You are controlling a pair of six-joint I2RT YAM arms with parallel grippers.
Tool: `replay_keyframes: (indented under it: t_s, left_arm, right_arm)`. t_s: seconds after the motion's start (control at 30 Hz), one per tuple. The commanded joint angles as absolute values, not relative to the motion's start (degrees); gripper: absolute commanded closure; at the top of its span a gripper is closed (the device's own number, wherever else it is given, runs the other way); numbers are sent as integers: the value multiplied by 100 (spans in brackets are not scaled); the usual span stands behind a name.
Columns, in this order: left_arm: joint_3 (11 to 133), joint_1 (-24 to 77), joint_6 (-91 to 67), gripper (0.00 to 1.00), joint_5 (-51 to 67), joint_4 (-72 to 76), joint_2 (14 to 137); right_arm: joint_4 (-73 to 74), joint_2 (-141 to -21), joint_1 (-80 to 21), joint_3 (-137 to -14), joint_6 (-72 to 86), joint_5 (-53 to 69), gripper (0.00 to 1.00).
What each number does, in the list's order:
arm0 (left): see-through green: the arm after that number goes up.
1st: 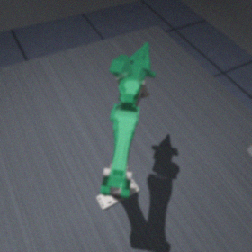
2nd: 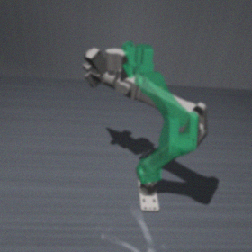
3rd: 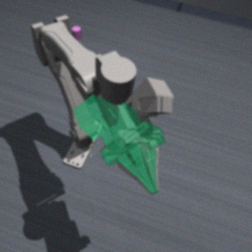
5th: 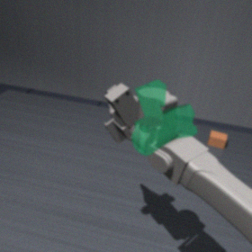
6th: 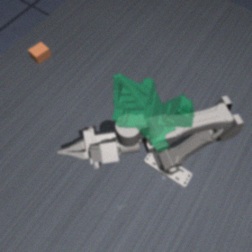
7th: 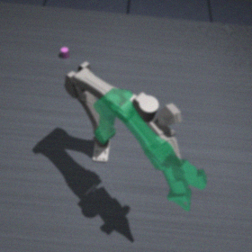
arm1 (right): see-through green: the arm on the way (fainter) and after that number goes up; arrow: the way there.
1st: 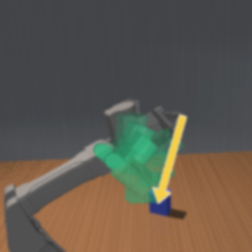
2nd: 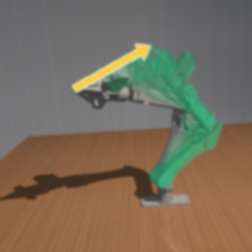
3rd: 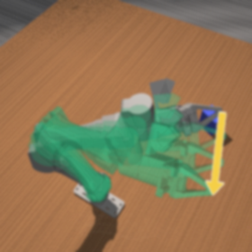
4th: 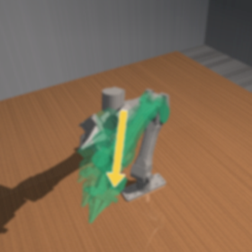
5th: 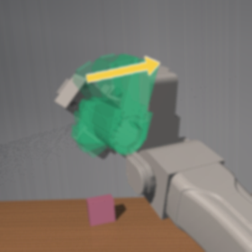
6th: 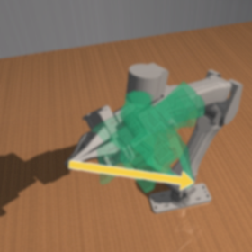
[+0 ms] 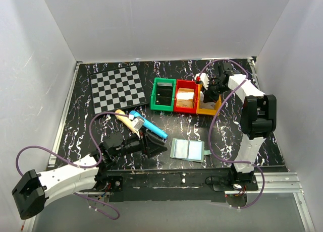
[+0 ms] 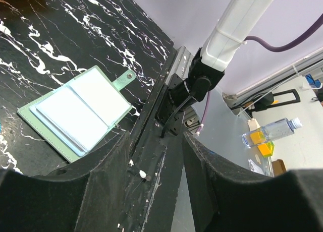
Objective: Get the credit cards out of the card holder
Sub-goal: Place the credit card in the storage box.
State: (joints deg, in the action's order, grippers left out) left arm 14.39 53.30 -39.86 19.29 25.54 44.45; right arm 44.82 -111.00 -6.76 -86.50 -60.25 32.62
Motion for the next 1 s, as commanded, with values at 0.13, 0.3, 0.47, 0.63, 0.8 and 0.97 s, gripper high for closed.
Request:
replay_keyframes:
  t_s: [0.13,0.3,0.47,0.63,0.8,0.97]
  left_arm:
    - [1389,5300,-3937,53,1925,2522,4324]
    - [1380,5300,-3955,53,1925,2514,4307]
    - [1371,5300,-3964,52,1925,2496,4298]
    - [1380,5300,-3964,51,1934,2505,4315]
    - [1371,5300,-3973,50,1934,2487,4272]
    - [1362,5300,-3990,50,1925,2479,4219]
  right_arm:
    - [4412,-11197,-756,-8851,-6047,2945,99]
    - [4263,-11180,-800,-8754,-5898,2716,99]
    - [4017,-11101,-809,-8657,-5652,2400,97]
    - [3797,-11004,-809,-8640,-5415,2162,89]
    - [3674,-10943,-800,-8605,-5274,2066,70]
    - [3560,-10872,-809,-8613,-5142,2057,51]
